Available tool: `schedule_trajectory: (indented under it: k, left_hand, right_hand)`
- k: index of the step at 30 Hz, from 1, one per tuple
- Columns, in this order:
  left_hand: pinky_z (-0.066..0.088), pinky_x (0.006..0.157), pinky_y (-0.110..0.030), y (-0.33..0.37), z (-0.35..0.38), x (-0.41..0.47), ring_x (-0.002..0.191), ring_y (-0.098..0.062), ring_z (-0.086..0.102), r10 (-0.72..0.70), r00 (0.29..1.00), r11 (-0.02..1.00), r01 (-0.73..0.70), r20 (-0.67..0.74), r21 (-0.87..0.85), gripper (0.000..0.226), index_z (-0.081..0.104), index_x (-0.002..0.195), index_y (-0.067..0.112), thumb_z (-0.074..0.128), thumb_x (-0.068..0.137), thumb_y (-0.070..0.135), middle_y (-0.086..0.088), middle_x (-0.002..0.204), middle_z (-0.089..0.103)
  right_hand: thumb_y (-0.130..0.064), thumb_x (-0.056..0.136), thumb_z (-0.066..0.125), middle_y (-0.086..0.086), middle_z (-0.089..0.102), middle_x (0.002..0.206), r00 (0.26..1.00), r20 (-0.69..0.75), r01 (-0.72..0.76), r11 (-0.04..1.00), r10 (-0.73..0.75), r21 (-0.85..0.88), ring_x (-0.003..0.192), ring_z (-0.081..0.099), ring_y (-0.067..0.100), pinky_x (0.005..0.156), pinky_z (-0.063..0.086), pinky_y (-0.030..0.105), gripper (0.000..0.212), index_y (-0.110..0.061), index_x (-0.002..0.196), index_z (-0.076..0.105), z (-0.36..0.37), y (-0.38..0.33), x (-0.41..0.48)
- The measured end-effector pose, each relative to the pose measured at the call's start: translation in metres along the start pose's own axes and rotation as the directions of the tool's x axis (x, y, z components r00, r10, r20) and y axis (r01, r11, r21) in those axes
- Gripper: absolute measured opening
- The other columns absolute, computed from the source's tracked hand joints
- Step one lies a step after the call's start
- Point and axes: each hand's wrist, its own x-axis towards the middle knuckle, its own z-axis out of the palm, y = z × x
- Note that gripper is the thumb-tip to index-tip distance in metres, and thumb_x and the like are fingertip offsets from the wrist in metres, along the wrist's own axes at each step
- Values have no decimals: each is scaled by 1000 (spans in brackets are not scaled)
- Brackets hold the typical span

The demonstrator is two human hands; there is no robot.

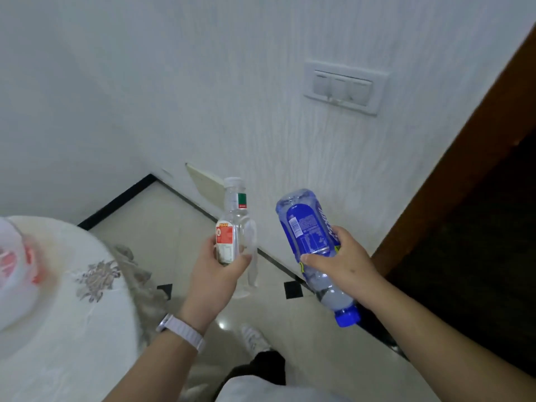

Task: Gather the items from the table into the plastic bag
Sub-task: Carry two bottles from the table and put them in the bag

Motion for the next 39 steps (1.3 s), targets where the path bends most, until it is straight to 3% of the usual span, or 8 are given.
schedule_trajectory:
  k: [4, 8, 11, 16, 23, 29, 33, 39]
  left_hand:
    - [49, 71, -26, -18, -29, 70, 87, -15, 69, -77, 996, 993, 74, -34, -92, 40, 55, 113, 29, 77, 79, 26, 3, 98, 71]
    - [47, 67, -25, -22, -63, 139, 86, -14, 66, -120, 990, 981, 108, -73, -160, 39, 54, 117, 25, 74, 83, 22, 1, 100, 68]
    - [48, 66, -24, -25, -99, 187, 86, -16, 67, -134, 983, 978, 111, -129, -175, 35, 54, 106, 31, 76, 81, 19, 1, 100, 70]
    - [59, 80, -50, -38, -152, 240, 89, -22, 70, -229, 944, 957, 173, -238, -234, 54, 54, 110, 31, 74, 62, 44, -1, 101, 71]
    - [49, 66, -25, -69, -208, 273, 85, -14, 67, -348, 834, 926, 236, -427, -293, 38, 54, 112, 26, 75, 81, 19, 3, 97, 67]
    - [49, 67, -25, -90, -264, 311, 85, -11, 64, -456, 618, 889, 290, -640, -354, 42, 50, 115, 24, 76, 81, 19, 4, 100, 65]
    - [58, 79, -42, -88, -300, 333, 91, -19, 67, -519, 469, 855, 291, -715, -429, 54, 51, 122, 22, 78, 75, 27, -1, 107, 67]
    - [55, 74, -36, -97, -330, 337, 85, -17, 66, -542, 201, 836, 228, -816, -500, 48, 49, 116, 27, 77, 80, 14, 1, 101, 66]
  right_hand:
    - [-38, 66, 84, -15, 68, 90, 998, 61, 30, 998, -27, -60, 77, 67, 3, 72, 55, 27, 45, -36, 101, 55, 38, -39, 65]
    - [-38, 66, 84, -14, 68, 95, 990, 134, 57, 993, -43, -103, 81, 67, 4, 78, 57, 33, 49, -38, 105, 54, 83, -85, 138]
    - [-38, 67, 83, -14, 67, 97, 982, 172, 101, 989, -81, -110, 81, 67, 3, 74, 57, 29, 50, -37, 108, 53, 121, -120, 181]
    - [-36, 71, 83, -17, 64, 99, 949, 282, 168, 982, -138, -86, 79, 65, -3, 65, 49, 15, 53, -35, 113, 51, 184, -163, 237]
    - [-37, 70, 84, -15, 64, 103, 840, 519, 251, 961, -156, -118, 85, 66, 2, 67, 51, 20, 61, -33, 120, 50, 280, -212, 314]
    - [-34, 70, 84, -13, 66, 100, 667, 725, 329, 941, -169, -83, 84, 66, 3, 69, 52, 22, 55, -35, 115, 53, 385, -256, 384]
    - [-36, 70, 83, -14, 65, 99, 518, 837, 398, 916, -179, -51, 85, 65, 3, 70, 51, 24, 52, -36, 112, 53, 446, -297, 419]
    - [-35, 71, 83, -16, 62, 99, 279, 948, 512, 859, -155, -10, 86, 62, 1, 66, 47, 21, 53, -36, 112, 49, 522, -345, 440]
